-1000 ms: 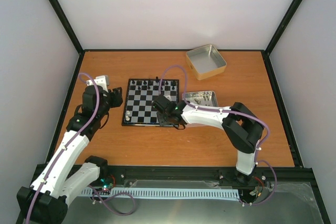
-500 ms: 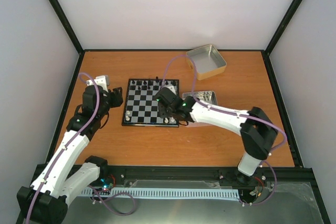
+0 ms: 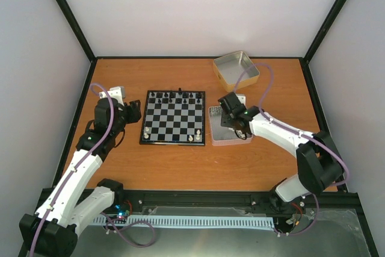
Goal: Set up the chess pieces on the board
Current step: Pick up the chess piece from the storage box.
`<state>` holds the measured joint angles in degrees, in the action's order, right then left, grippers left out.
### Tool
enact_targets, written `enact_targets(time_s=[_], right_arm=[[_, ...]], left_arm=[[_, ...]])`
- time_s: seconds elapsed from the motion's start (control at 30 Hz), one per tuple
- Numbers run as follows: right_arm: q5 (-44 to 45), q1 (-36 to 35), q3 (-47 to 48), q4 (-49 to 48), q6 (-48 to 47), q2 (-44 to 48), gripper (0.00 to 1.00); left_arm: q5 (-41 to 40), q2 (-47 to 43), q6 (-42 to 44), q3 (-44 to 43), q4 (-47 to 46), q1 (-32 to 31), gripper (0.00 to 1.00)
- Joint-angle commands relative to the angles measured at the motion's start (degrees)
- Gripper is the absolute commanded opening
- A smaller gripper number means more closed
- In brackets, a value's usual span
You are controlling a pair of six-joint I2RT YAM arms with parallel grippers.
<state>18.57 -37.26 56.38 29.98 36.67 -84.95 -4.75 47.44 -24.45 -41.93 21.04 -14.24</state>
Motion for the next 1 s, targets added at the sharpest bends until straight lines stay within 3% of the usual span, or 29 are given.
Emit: enact_targets(time_s=[0.0,0.17,0.63,0.97], right_arm=[[-2.3,4.2,-1.2,-0.6,-1.2,-3.0,0.43],[-2.2,6.6,-0.5,-5.5,-3.8,-6.4,0.43],[-13.2,11.8,8.5,-7.3,-28.0,-18.7,0.38],[-18.5,12.6,10.5,-4.7,-31.7,-22.1,0.37]], left_arm=[[0.2,-0.7,-0.3,-0.1,-1.3,0.4,0.57],[0.0,-0.8,-0.3,-0.1,-1.4,0.4,0.57],[1.6,-0.1,0.1,0.1,-2.2,0.4,0.57],[1.7,0.6,0.3,0.1,-2.0,0.4,0.57]])
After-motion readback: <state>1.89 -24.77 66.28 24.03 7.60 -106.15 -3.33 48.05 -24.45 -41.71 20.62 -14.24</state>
